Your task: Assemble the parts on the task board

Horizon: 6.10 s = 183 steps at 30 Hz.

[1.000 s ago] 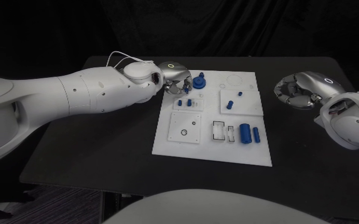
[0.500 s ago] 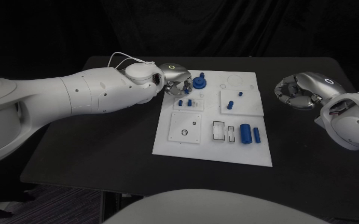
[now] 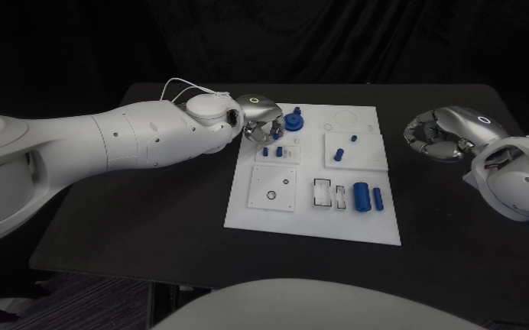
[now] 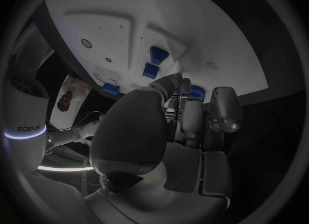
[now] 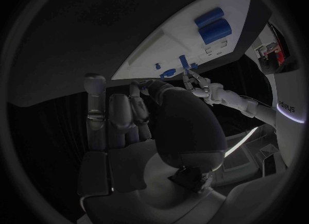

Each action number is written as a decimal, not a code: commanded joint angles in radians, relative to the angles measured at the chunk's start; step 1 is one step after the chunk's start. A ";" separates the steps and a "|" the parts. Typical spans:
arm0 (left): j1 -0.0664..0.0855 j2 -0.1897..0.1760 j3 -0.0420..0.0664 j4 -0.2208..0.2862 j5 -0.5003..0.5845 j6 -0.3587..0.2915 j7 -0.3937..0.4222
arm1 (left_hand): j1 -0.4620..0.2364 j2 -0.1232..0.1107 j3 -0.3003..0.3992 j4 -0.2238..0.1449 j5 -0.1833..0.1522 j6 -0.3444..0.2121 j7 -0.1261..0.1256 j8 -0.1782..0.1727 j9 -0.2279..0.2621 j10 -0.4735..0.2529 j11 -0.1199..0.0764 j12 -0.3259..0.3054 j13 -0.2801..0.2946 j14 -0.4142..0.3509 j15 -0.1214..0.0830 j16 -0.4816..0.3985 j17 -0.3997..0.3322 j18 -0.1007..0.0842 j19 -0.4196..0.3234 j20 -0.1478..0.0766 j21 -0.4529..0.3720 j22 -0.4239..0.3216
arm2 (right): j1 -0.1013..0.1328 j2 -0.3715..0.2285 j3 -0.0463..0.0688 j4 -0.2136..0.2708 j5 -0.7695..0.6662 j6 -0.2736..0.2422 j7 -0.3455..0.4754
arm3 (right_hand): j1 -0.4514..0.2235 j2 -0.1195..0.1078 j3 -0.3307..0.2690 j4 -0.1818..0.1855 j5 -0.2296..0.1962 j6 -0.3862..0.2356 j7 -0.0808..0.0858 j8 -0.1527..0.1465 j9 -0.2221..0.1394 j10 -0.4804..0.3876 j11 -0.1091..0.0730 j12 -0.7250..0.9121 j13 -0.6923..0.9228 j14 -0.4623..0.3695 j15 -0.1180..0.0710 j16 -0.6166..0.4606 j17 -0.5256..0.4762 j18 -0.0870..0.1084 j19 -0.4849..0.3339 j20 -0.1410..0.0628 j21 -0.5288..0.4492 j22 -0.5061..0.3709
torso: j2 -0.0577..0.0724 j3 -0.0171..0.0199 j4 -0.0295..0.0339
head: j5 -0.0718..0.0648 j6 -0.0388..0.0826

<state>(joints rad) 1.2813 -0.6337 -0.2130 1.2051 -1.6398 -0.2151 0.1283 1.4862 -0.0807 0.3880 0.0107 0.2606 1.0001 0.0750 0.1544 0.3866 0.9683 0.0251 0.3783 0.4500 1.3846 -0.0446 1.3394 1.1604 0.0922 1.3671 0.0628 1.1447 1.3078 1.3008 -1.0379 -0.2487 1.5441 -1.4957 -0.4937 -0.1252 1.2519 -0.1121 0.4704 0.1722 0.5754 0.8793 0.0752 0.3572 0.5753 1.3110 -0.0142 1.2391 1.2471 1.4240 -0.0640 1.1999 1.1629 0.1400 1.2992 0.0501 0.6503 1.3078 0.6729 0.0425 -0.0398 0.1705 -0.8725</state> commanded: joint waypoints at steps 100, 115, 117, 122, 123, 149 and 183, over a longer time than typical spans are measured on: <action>-0.074 -0.293 0.000 0.198 1.452 0.040 0.689 | -0.287 0.187 -0.557 0.282 -0.039 -0.673 -0.145 -0.119 -0.346 -0.911 -0.147 -0.314 -0.433 -1.385 0.037 -1.339 -1.160 0.085 -1.327 0.040 -1.118 -1.058 | 0.110 0.104 0.002 -0.011 0.004 0.167 0.116 | 0.141 -0.075 -0.176 0.115 0.008 -0.056 -0.019 -0.285 -0.342 -0.565 0.119 -0.967 -1.039 -0.066 0.061 -0.165 -0.168 0.020 -0.021 0.053 -0.225 0.053 | 0.003 -0.0165 0.0154 | -0.049 0.000; -0.114 -0.328 0.000 0.282 1.478 0.083 0.721 | -0.238 0.221 -0.616 0.280 -0.006 -0.699 -0.139 -0.121 -0.353 -0.934 -0.133 -0.368 -0.442 -1.385 0.055 -1.339 -1.160 0.081 -1.336 0.050 -1.120 -1.122 | 0.078 0.147 0.002 -0.051 -0.134 0.246 0.108 | 0.171 -0.102 -0.128 0.105 0.005 0.039 -0.024 -0.259 -0.357 -0.414 0.088 -0.962 -1.092 -0.046 0.039 -0.117 -0.125 0.005 0.011 0.034 -0.099 0.074 | 0.012 -0.0644 0.0509 | -0.124 0.000; -0.115 -0.332 0.000 0.290 1.478 0.085 0.720 | -0.232 0.223 -0.618 0.280 0.004 -0.700 -0.139 -0.121 -0.353 -0.933 -0.132 -0.369 -0.442 -1.385 0.059 -1.339 -1.160 0.081 -1.335 0.053 -1.120 -1.123 | 0.077 0.152 0.002 -0.056 -0.143 0.252 0.102 | 0.161 -0.104 -0.133 0.112 0.005 0.041 -0.024 -0.259 -0.357 -0.409 0.088 -0.962 -1.093 -0.041 0.039 -0.109 -0.118 0.004 0.014 0.033 -0.089 0.075 | 0.013 -0.0699 0.0551 | -0.128 0.000; -0.116 -0.338 0.000 0.302 1.479 0.094 0.717 | -0.219 0.228 -0.621 0.280 0.022 -0.703 -0.133 -0.122 -0.353 -0.933 -0.123 -0.370 -0.442 -1.385 0.070 -1.339 -1.160 0.080 -1.334 0.064 -1.119 -1.125 | 0.074 0.166 0.002 -0.072 -0.152 0.255 0.094 | 0.095 -0.103 -0.205 0.116 0.001 0.072 -0.027 -0.250 -0.348 -0.374 0.083 -0.960 -1.094 -0.029 0.038 -0.089 -0.101 0.000 0.025 0.033 -0.059 0.079 | 0.015 -0.0759 0.0581 | -0.132 0.000; -0.116 -0.338 0.000 0.303 1.479 0.095 0.716 | -0.214 0.229 -0.622 0.280 0.028 -0.704 -0.131 -0.122 -0.353 -0.933 -0.122 -0.371 -0.442 -1.385 0.074 -1.339 -1.160 0.079 -1.333 0.067 -1.119 -1.126 | 0.074 0.169 0.002 -0.075 -0.154 0.254 0.093 | 0.085 -0.098 -0.235 0.116 0.000 0.074 -0.028 -0.251 -0.348 -0.366 0.081 -0.961 -1.094 -0.026 0.036 -0.084 -0.096 -0.001 0.029 0.032 -0.050 0.080 | 0.015 -0.0768 0.0583 | -0.132 0.000; -0.117 -0.333 0.000 0.307 1.479 0.098 0.708 | -0.167 0.236 -0.630 0.279 0.077 -0.702 -0.118 -0.121 -0.353 -0.924 -0.106 -0.369 -0.440 -1.385 0.107 -1.339 -1.160 0.083 -1.320 0.107 -1.114 -1.113 | 0.070 0.217 0.002 -0.146 -0.232 0.288 0.082 | 0.201 0.031 -0.574 0.087 -0.527 0.085 -0.053 -0.242 -0.295 -0.335 0.053 -0.885 -0.984 -0.030 0.019 -0.068 -0.080 0.001 0.023 0.017 -0.065 0.077 | 0.014 -0.0826 0.0643 | -0.140 0.000; -0.117 -0.324 0.000 0.297 1.479 0.103 0.691 | -0.039 0.234 -0.614 0.265 0.217 -0.701 -0.091 -0.120 -0.352 -0.904 -0.072 -0.366 -0.437 -1.378 0.145 -1.336 -1.158 0.087 -1.276 0.149 -1.095 -1.073 | 0.043 0.241 0.002 -0.203 -0.232 0.274 0.109 | 0.298 0.056 -0.454 0.029 -0.527 0.121 -0.006 -0.267 -0.319 -0.247 0.056 -1.000 -1.040 -0.012 0.018 -0.047 -0.059 -0.008 0.040 0.013 0.005 0.088 | 0.016 -0.0859 0.0621 | -0.134 0.000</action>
<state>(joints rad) 1.1662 -0.9596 -0.2141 1.5015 -0.1620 -0.1261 0.6764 1.4357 0.1522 -0.2269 0.2783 0.4712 0.3022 -0.0231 0.0364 0.0346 0.0626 -0.0549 0.0144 0.0121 0.0094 0.0949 0.0037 0.0011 0.1624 0.0883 0.2060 0.0461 0.2339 1.3465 -0.7976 -0.2478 1.3428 -1.7186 -0.1918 -0.0187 1.5470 -0.0501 0.0117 0.2014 0.0534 1.0014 0.0623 0.0957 0.2574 1.0561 0.0446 0.2429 0.2079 1.4109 -0.0489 1.1536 1.1027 0.1397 1.3384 0.0644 0.6506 1.3073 0.6895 -0.0427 0.0228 0.0360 -0.8725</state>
